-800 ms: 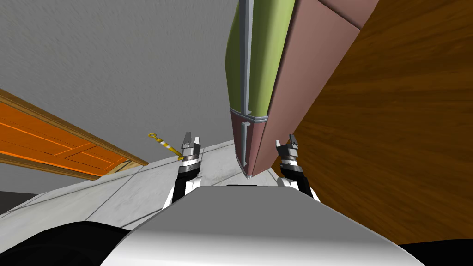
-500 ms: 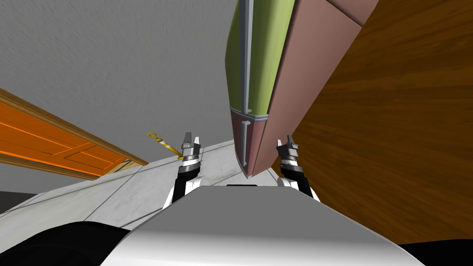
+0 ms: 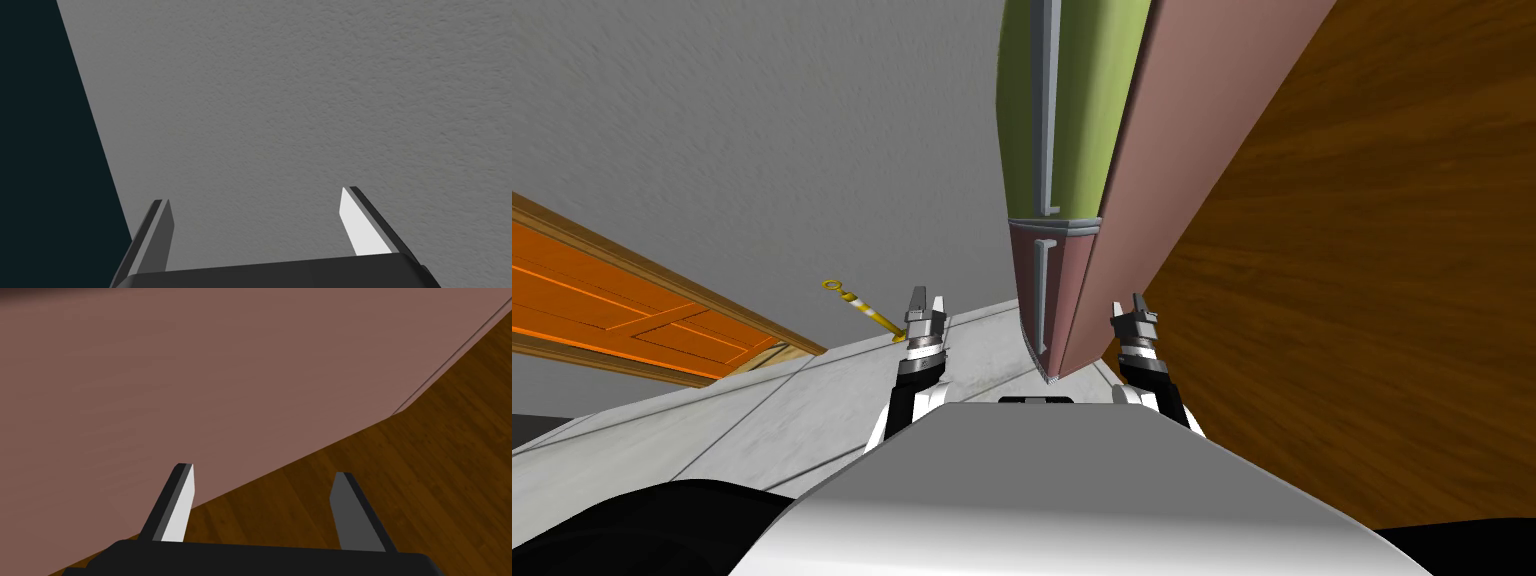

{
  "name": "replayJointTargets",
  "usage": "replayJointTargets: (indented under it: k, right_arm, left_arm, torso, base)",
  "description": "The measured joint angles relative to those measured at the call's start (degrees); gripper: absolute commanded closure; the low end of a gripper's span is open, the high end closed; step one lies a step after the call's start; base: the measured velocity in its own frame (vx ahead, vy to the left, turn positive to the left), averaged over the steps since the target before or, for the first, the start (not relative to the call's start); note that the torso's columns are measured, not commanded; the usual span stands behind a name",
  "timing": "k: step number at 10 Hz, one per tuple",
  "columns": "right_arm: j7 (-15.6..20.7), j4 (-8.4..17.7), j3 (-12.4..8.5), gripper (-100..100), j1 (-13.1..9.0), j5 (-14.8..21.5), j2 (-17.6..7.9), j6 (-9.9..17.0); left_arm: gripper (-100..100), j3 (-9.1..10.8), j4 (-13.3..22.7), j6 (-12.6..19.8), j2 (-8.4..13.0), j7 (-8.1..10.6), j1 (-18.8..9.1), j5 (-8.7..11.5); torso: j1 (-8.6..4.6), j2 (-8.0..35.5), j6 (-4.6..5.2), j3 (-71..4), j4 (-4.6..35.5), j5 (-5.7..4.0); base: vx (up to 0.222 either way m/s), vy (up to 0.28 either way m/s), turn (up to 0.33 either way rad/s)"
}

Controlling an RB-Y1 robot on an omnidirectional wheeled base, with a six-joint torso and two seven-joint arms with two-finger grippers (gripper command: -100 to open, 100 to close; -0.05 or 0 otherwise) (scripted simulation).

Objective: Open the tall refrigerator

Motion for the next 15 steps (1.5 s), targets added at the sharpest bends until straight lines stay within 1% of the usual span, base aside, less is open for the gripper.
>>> replayJointTargets:
  k: [1, 2, 3, 4, 6, 8, 11, 12, 14, 15]
  right_arm:
    - [0.0, 0.0, 0.0, 0, 0.0, 0.0, 0.0, 0.0]
    - [0.0, 0.0, 0.0, -100, 0.0, 0.0, 0.0, 0.0]
    - [0.14, 0.03, -0.32, -100, 0.03, 0.21, -1.25, -0.07]
    - [0.4, 0.0, -0.85, -100, 0.1, 0.56, -2.86, -0.2]
    - [1.15, -0.2, -2.47, -100, 0.29, 1.58, -6.11, -0.54]
    - [2.29, -0.57, -4.78, -100, 0.6, 3.08, -9.02, -1.01]
    - [4.5, -1.12, -9.57, -100, 1.35, 6.04, -12.81, -2.46]
    - [5.33, -1.89, -11.46, -100, 1.6, 7.2, -13.99, -2.6]
    - [7.45, -2.37, -14.89, -100, 2.4, 9.91, -15.82, -4.11]
    - [8.01, -2.7, -16.02, -100, 2.67, 10.55, -16.23, -4.5]
  left_arm:
    - [0, 0.0, 0.0, 0.0, 0.0, 0.0, 0.0, 0.0]
    - [0, 0.0, 0.0, 0.0, 0.0, 0.0, 0.0, 0.0]
    - [0, 0.0, 0.02, 0.0, 0.0, 0.0, 0.0, 0.0]
    - [0, 0.0, 0.03, 0.01, 0.0, 0.0, 0.01, 0.0]
    - [0, 0.0, 0.03, 0.01, -0.01, 0.0, 0.01, 0.0]
    - [0, -0.01, 0.03, 0.01, -0.01, 0.0, 0.01, 0.0]
    - [0, -0.01, 0.03, 0.01, -0.01, 0.0, 0.01, 0.0]
    - [0, -0.01, 0.03, 0.01, -0.01, 0.0, 0.01, 0.0]
    - [0, -0.01, 0.03, 0.01, -0.01, 0.0, 0.01, 0.0]
    - [0, 0.0, 0.03, 0.01, -0.01, 0.0, 0.01, 0.0]
  torso:
    - [0.0, 4.23, 0.0, -8.46, 4.23, 0.0]
    - [0.0, 8.46, 0.0, -16.92, 8.46, 0.0]
    - [0.02, 10.38, 0.0, -20.87, 10.34, 0.01]
    - [0.03, 10.9, 0.0, -22.0, 10.9, 0.01]
    - [0.05, 11.08, 0.0, -22.31, 11.11, 0.01]
    - [0.04, 11.09, 0.0, -22.32, 11.13, 0.01]
    - [0.0, 11.11, 0.0, -22.31, 11.14, 0.0]
    - [0.03, 11.16, 0.0, -22.28, 11.15, 0.01]
    - [0.03, 11.12, 0.0, -22.3, 11.14, 0.01]
    - [-0.02, 11.13, 0.0, -22.3, 11.14, 0.0]
  base:
    - [0.0, 0.0, 0.0]
    - [0.012, 0.009, 0.005]
    - [0.012, 0.016, 0.007]
    - [0.013, 0.023, 0.008]
    - [0.019, 0.035, 0.01]
    - [0.035, 0.046, 0.014]
    - [0.043, 0.053, 0.018]
    - [0.039, 0.06, 0.018]
    - [0.043, 0.061, 0.013]
    - [0.037, 0.052, 0.014]
